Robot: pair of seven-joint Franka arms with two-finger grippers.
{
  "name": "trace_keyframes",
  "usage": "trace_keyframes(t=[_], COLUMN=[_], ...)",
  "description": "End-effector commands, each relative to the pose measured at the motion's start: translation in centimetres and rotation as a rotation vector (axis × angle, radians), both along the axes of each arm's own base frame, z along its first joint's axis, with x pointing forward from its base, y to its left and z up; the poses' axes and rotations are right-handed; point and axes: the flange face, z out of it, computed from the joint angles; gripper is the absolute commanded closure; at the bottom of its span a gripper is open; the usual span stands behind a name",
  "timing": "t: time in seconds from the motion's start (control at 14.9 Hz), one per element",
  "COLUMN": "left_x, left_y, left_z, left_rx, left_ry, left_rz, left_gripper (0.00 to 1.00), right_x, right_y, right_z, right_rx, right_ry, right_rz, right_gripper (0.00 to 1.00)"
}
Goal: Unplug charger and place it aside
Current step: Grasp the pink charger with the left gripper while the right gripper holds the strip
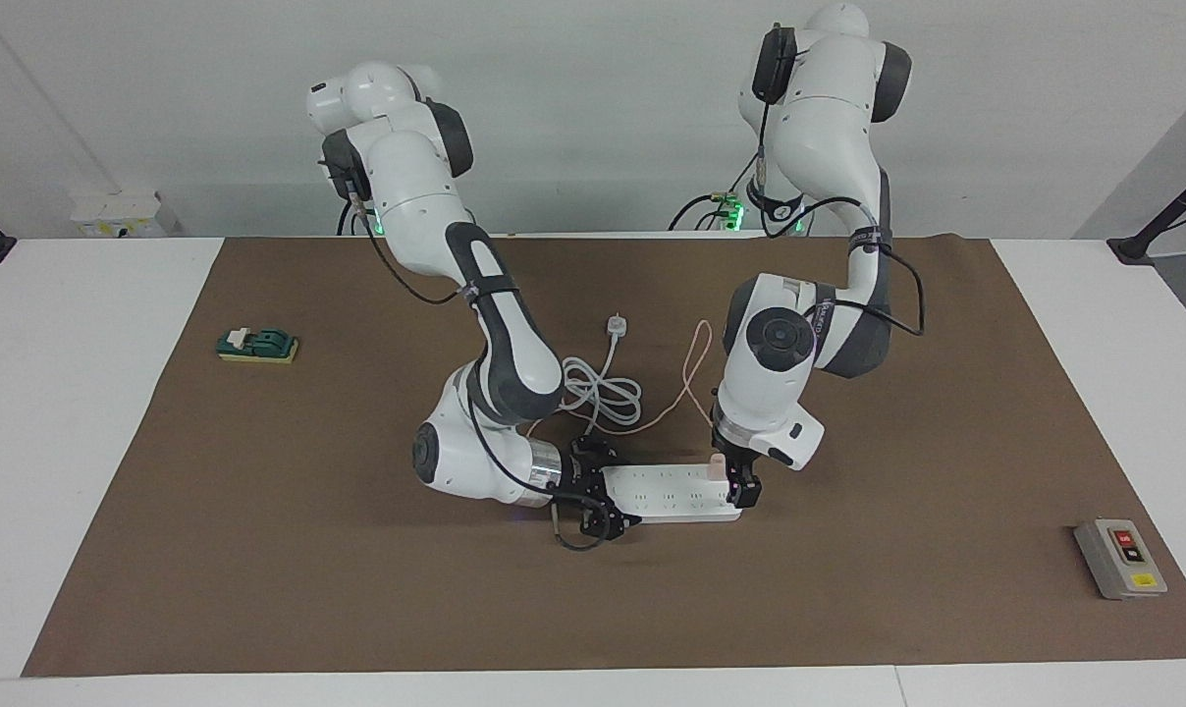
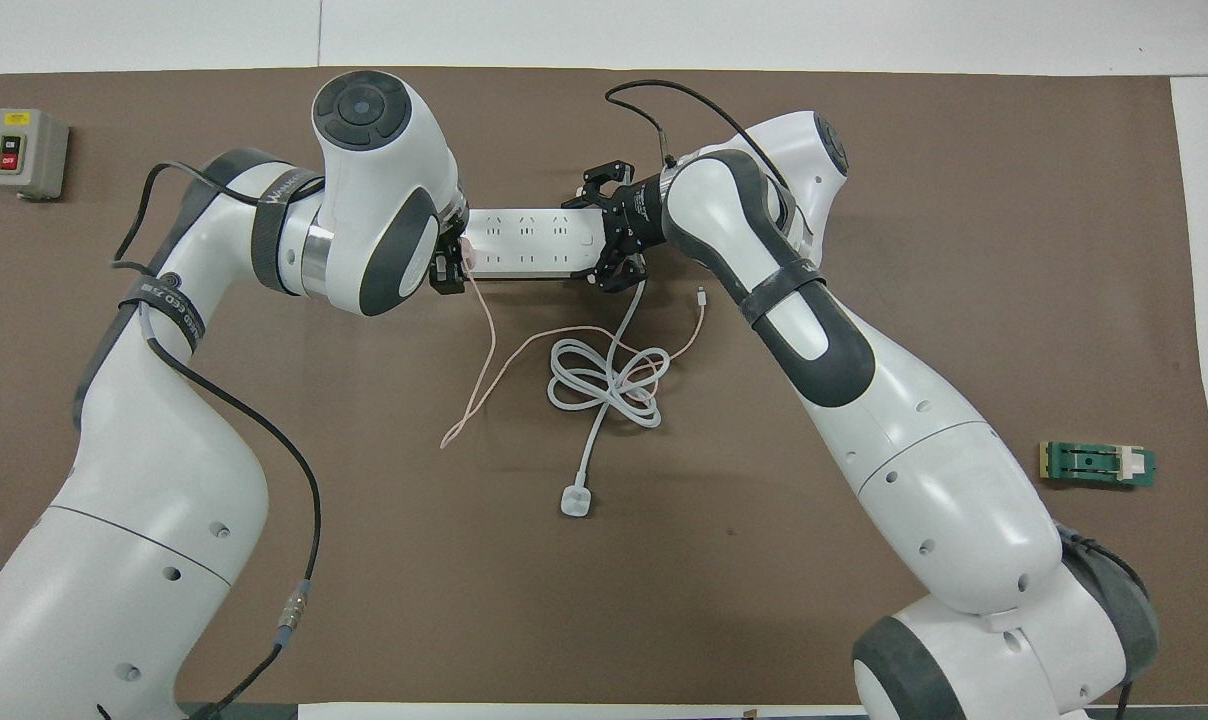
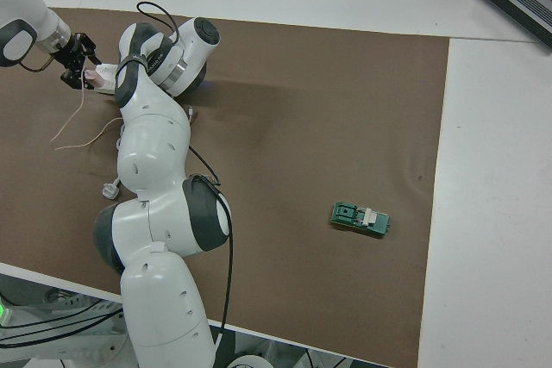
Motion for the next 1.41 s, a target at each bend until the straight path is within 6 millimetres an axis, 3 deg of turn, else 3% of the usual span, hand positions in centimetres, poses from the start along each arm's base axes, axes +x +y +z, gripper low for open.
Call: trace_keyframes(t=[0.0,0.07,0.6,1.0,1.14,1.34], left_x=[0.3,0.4,0.2,-0.6,-0.8,-1.1], left_y=[0.2,0.3,0.4,1.3,1.1,0.7], left_z=[0.3,0.3,0.8,6.0,9.5,10.1], left_rx=[-0.022,-0.020,-0.010,0.003,0.001,0.003], left_ry=[-0.009,-0.010,-0.007,0.022,0.033,0.045], left_rz=[-0.007,-0.008,-0.024,-0.052,-0.055,-0.078], left_gripper=[0.85,1.00,1.00,1.00,1.00,1.00], right_x=[0.1,0.1,-0.2,-0.3,-0.3,-0.3], right_y=[1.4,1.4,2.1,2.1,2.0,2.1], right_z=[-0.8,-0.8,-0.8,-1.1,-1.1,-1.1], right_rx=[-0.004,-0.004,-0.003,-0.004,-0.005,-0.004], right_ry=[-0.072,-0.072,-0.072,-0.067,-0.068,-0.067], right_rz=[-0.033,-0.033,-0.025,-0.026,-0.027,-0.026], right_gripper=[0.57,0.57,0.57,0.57,0.57,0.57])
